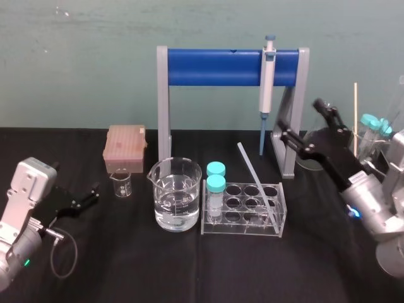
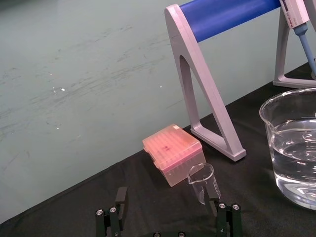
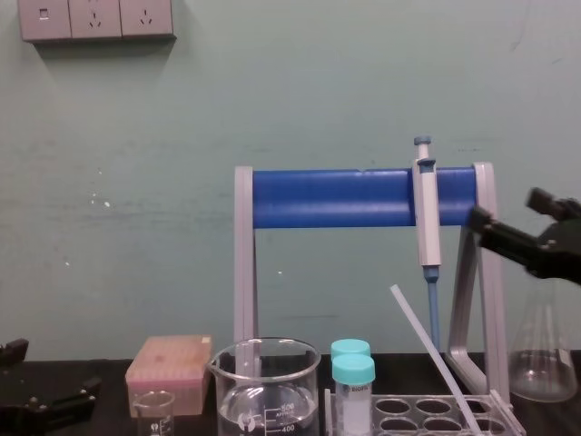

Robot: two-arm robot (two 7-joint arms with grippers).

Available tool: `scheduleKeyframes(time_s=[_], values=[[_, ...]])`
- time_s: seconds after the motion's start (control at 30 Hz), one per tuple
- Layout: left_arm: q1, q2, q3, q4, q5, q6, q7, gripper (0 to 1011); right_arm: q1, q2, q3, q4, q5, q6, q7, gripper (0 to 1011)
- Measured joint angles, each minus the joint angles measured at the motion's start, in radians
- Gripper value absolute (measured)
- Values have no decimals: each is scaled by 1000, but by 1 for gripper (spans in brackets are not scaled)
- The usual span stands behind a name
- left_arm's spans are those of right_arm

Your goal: Pick up the stirring rod with one hand, then place it down.

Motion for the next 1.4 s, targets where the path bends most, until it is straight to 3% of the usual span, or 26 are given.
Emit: scheduleKeyframes(time_s=[0.03, 0.2, 0.27, 0.33, 0.47, 1.4], values=[[0, 0, 0, 0, 0, 0, 0, 1000, 0, 0, 0, 0, 0, 0, 0, 1003], [0, 0, 0, 0, 0, 0, 0, 1000, -78, 23, 36, -80, -10, 115, -72, 1003], [0, 0, 0, 0, 0, 0, 0, 1000, -119, 32, 48, -112, -8, 183, -93, 1003], [0, 0, 0, 0, 0, 0, 0, 1000, -163, 46, 53, -147, -2, 286, -112, 1003], [0, 0, 0, 0, 0, 0, 0, 1000, -186, 53, 53, -163, 0, 349, -124, 1003], [0, 0, 0, 0, 0, 0, 0, 1000, -186, 54, 51, -163, 1, 354, -126, 1003]])
